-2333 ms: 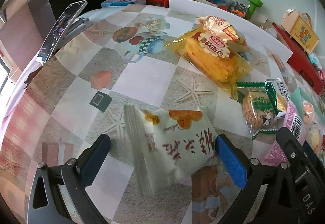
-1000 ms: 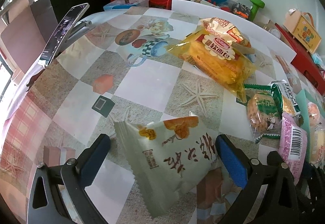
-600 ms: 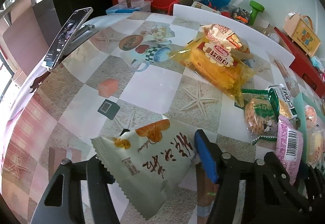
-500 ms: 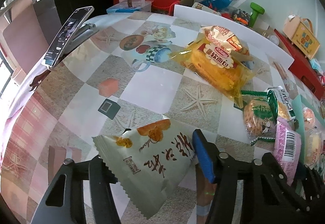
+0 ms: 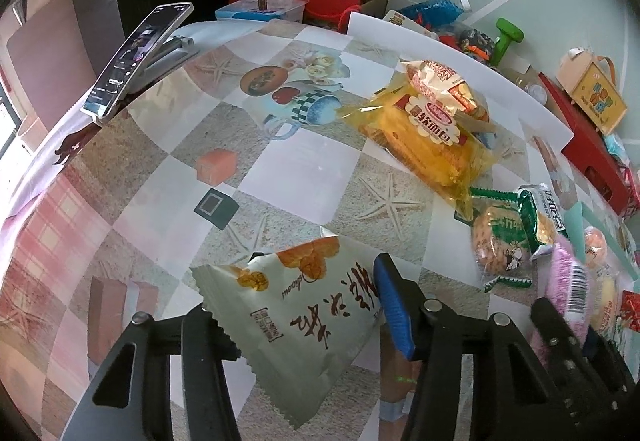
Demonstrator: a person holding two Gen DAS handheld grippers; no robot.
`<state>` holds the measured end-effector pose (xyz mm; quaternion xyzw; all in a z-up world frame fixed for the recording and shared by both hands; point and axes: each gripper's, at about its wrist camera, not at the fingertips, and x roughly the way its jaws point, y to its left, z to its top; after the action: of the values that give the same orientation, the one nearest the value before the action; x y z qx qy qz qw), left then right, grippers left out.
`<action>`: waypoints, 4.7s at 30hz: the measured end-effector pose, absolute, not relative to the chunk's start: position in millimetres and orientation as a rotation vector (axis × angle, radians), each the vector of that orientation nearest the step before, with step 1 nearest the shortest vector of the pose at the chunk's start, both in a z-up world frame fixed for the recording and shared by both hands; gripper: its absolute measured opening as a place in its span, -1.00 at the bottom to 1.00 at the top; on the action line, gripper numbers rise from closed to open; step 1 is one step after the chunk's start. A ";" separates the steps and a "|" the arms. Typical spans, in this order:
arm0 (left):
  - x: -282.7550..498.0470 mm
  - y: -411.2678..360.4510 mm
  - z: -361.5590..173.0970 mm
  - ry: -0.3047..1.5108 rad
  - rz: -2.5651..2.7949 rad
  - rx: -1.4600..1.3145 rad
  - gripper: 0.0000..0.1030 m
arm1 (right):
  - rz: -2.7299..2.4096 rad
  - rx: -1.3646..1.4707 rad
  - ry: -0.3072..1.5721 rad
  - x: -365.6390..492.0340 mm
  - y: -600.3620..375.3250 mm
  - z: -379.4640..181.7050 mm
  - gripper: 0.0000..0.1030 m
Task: Organize snacks
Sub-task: 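Close the left gripper on the white snack bag with orange print, then carry the white snack bag and pink pastry bag toward the tray, then open both grippers over the tray to drop the two bags, then move both open grippers back over the snack pile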
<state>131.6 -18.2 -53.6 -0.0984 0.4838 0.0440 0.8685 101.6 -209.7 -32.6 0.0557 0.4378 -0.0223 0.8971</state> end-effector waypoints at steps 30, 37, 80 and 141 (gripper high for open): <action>121.1 -23.7 -21.6 0.936 0.005 -0.239 -0.54 | -0.008 0.130 0.812 87.6 -212.3 -0.9 -0.16; 118.4 -29.2 -12.7 0.915 -0.029 -0.240 -0.64 | -0.003 0.139 0.799 85.5 -212.8 3.5 -0.16; 94.5 -204.9 47.7 0.745 -0.546 -0.077 -0.65 | -0.433 0.398 0.653 20.1 -401.8 34.1 -0.15; 121.7 -204.7 6.7 0.852 -0.282 -0.056 0.95 | -0.534 0.303 0.767 36.3 -405.6 10.7 1.00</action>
<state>121.7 -204.7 6.7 -0.0271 0.4118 -0.1364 0.9006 36.3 -405.6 10.7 0.1456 0.3682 -0.2566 0.8817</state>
